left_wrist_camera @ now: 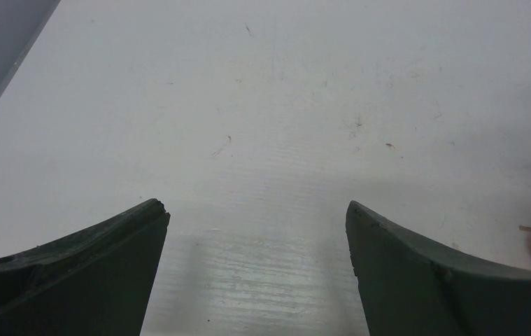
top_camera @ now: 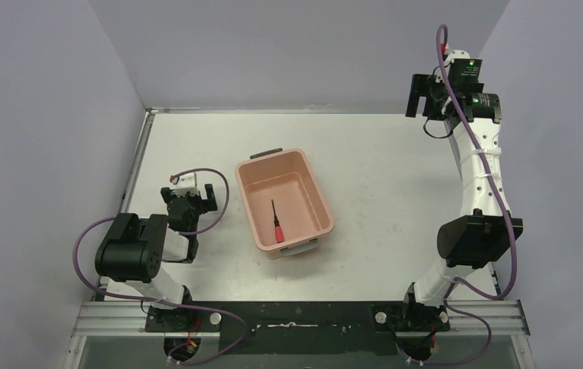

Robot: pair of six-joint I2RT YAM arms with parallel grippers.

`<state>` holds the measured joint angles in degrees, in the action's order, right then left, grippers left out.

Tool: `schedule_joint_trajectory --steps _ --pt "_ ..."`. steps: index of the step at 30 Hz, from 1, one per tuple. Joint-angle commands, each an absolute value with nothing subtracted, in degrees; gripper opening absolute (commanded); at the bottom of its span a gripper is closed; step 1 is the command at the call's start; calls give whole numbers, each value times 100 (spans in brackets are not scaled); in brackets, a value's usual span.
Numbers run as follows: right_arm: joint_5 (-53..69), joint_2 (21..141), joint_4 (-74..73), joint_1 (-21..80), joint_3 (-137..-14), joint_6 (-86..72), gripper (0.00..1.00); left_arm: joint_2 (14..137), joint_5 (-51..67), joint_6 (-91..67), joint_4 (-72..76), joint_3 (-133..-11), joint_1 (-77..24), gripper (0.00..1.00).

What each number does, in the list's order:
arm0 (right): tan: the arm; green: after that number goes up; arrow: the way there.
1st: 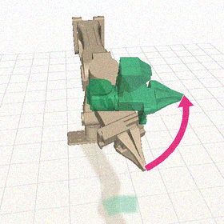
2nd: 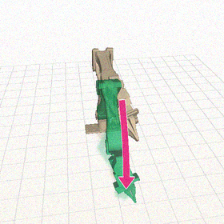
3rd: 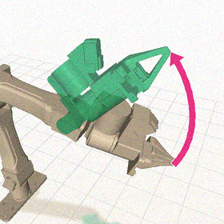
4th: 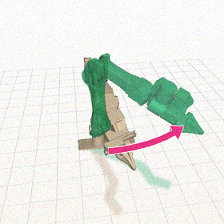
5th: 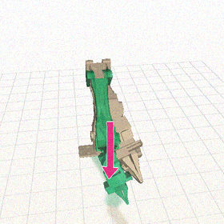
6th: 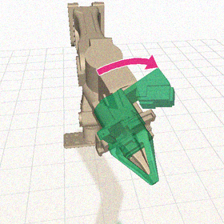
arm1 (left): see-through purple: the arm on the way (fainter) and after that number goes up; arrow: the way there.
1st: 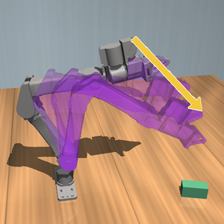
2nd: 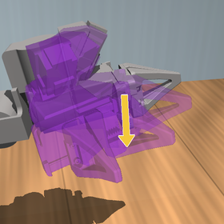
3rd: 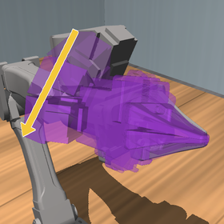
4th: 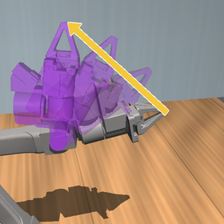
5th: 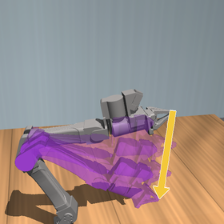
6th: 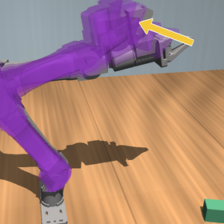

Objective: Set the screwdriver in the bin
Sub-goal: Reset both arms

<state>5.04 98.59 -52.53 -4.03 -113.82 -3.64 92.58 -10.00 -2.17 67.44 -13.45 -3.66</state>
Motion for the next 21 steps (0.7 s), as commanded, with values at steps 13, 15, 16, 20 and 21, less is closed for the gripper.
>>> schedule_joint_trajectory --steps 13,15,16,20,21 --pt "641 9703 -5010 -387 -11417 -370 100 9229 -987 -169 6924 -1459 -378 97" --pt "646 9698 -5023 -389 -11430 -369 100 9232 -989 -174 6927 -1459 -378 97" --pt "654 9704 -5027 -387 -11434 -363 100 9230 -985 -172 6924 -1459 -378 97" --pt "685 9695 -5045 -372 -11443 -352 100 9230 -990 -171 6921 -1459 -378 97" --pt "681 9694 -5054 -357 -11443 -346 100 9229 -987 -170 6926 -1459 -378 97"
